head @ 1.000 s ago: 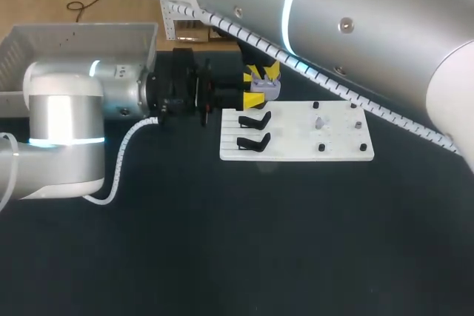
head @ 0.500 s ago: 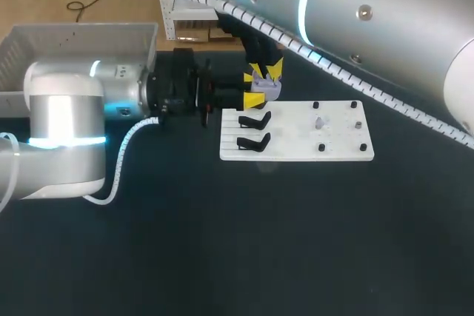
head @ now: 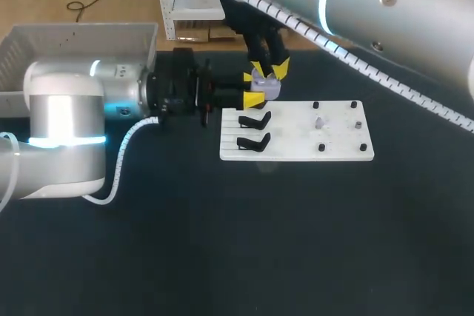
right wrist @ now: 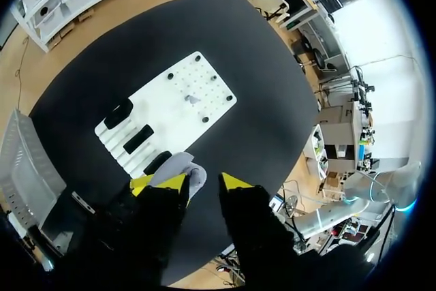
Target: Pick up each earbud case from the left stands, insert the matching earbuds, close the lid, and place the case in the box.
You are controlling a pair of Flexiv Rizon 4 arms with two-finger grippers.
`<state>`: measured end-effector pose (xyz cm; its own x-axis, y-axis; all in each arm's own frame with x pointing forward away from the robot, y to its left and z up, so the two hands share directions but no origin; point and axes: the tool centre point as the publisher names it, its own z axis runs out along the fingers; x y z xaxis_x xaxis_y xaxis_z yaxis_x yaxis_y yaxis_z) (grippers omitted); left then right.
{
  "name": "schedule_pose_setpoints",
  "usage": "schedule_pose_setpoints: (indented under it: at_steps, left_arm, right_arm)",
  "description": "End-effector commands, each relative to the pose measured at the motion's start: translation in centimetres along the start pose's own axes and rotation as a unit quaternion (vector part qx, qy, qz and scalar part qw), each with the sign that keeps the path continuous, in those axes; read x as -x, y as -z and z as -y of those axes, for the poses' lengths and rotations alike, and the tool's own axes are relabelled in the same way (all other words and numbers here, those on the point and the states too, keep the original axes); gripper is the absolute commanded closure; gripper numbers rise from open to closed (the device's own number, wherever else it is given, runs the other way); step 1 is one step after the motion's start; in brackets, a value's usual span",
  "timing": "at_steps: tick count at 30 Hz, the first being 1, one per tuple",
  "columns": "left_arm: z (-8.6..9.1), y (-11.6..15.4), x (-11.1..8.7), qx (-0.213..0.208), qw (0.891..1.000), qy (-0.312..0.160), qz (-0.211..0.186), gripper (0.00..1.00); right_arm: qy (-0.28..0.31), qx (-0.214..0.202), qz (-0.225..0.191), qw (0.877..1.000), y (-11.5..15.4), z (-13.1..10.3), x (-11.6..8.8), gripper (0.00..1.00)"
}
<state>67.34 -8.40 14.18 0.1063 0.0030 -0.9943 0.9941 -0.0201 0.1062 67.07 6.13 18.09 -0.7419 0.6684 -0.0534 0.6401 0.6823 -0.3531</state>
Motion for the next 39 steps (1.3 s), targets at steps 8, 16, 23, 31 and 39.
schedule_pose_setpoints:
  at_steps: [8,16,23,31,39]
  left_arm:
    - [0.3,-0.1,0.2,0.000,1.000,-0.001,0.001,1.00]
    - [0.3,-0.1,0.2,0.000,1.000,-0.001,0.001,1.00]
    - [0.3,-0.1,0.2,0.000,1.000,-0.001,0.001,1.00]
    - [0.3,-0.1,0.2,0.000,1.000,-0.001,0.001,1.00]
    - [0.3,-0.1,0.2,0.000,1.000,-0.001,0.001,1.00]
  right_arm:
    - [0.005,0.060,-0.006,0.998,1.0,1.3,-0.4,0.51]
    - [0.049,0.213,-0.091,0.972,3.1,5.1,0.5,0.52]
    - [0.064,0.284,-0.116,0.950,2.9,8.1,2.7,0.51]
    - [0.066,0.291,-0.035,0.954,0.2,8.5,5.3,0.44]
    - [0.062,0.307,-0.046,0.949,-1.9,8.7,7.5,0.00]
